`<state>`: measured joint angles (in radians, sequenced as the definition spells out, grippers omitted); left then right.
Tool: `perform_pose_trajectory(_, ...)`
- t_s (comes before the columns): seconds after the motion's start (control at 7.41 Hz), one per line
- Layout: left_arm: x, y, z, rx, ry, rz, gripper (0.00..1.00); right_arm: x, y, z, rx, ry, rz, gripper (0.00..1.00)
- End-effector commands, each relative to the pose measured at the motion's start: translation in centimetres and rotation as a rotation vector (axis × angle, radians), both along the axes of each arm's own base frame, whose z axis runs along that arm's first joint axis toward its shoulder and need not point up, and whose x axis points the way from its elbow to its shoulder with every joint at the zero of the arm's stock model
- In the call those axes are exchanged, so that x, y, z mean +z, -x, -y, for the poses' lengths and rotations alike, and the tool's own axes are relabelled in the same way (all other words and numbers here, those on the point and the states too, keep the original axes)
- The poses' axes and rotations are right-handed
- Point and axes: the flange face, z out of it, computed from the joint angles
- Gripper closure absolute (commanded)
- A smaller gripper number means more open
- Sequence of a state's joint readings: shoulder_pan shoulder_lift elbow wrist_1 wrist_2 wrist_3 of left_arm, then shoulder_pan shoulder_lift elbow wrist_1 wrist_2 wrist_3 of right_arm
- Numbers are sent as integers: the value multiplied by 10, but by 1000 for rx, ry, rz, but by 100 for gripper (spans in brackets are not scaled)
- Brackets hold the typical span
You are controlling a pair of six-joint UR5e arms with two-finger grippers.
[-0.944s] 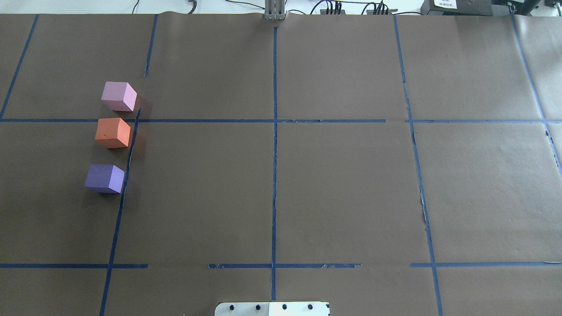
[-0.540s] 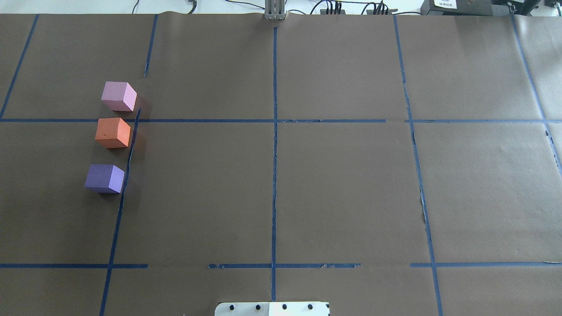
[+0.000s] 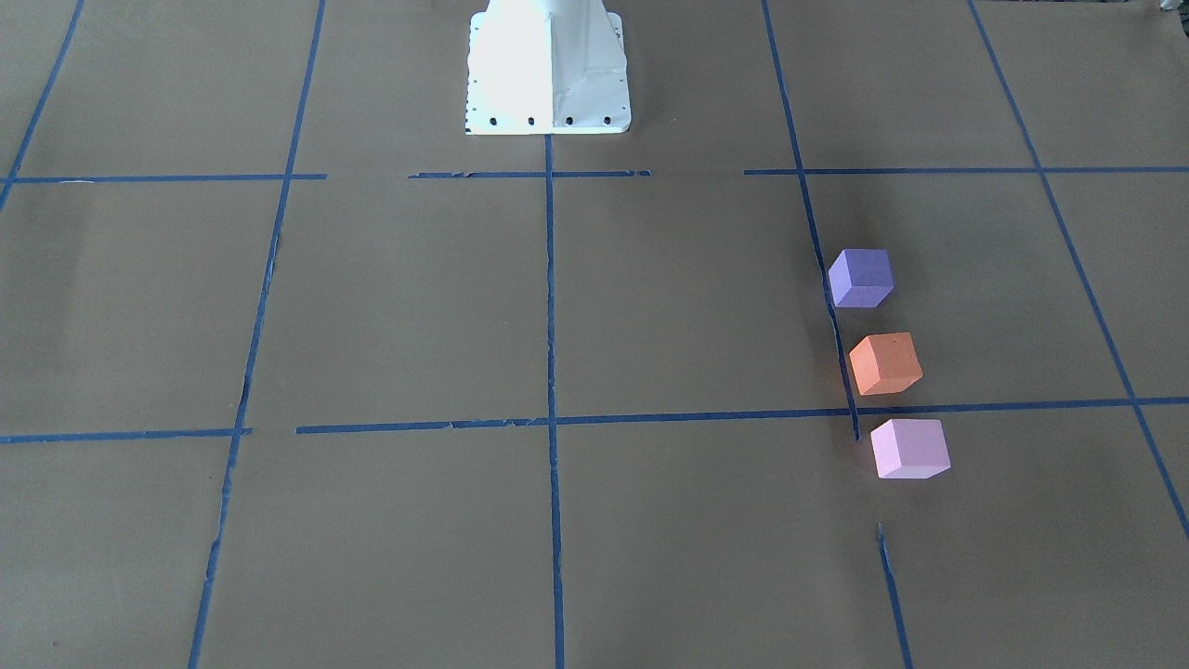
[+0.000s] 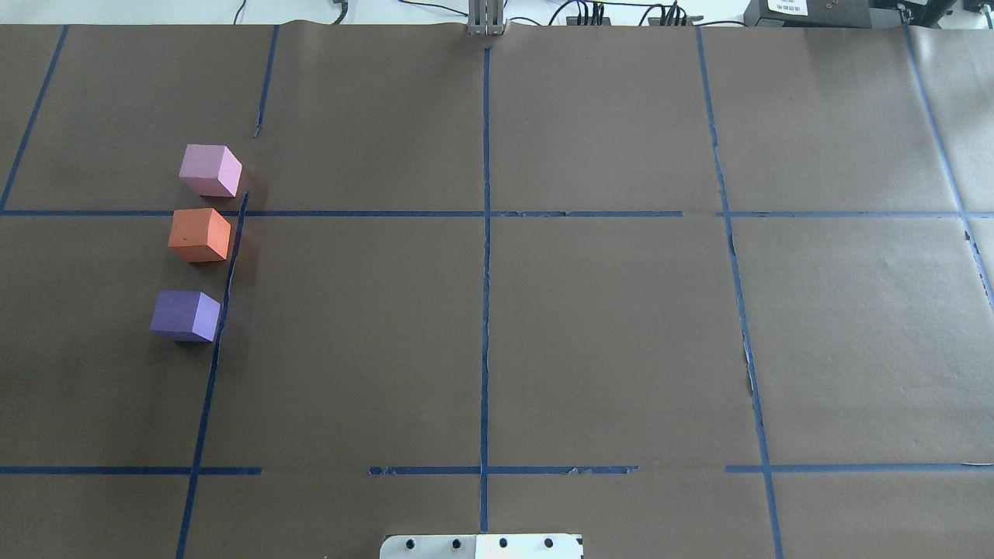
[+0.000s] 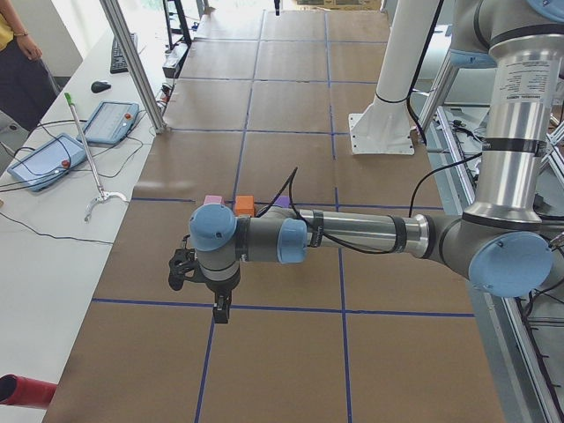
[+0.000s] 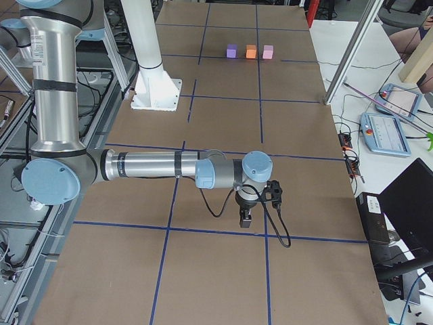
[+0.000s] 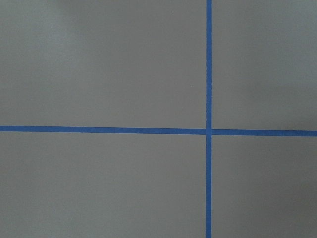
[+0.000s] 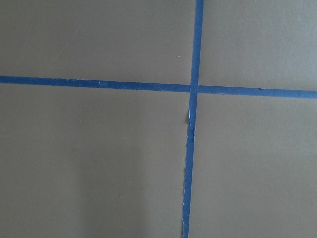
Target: Arrange blocks in a line
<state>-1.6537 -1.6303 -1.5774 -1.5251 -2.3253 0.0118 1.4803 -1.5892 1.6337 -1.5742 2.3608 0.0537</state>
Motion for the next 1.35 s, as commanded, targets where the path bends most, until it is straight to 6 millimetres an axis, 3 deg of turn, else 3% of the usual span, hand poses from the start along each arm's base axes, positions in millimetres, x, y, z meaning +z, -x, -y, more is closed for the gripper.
perform_pose_trajectory(0.0, -10, 0, -3, -1, 35, -3, 0, 0, 0, 0, 0, 0, 0, 0)
perform_pose_trajectory(1.21, -6, -7, -3, 20, 38, -3, 0, 0, 0, 0, 0, 0, 0, 0)
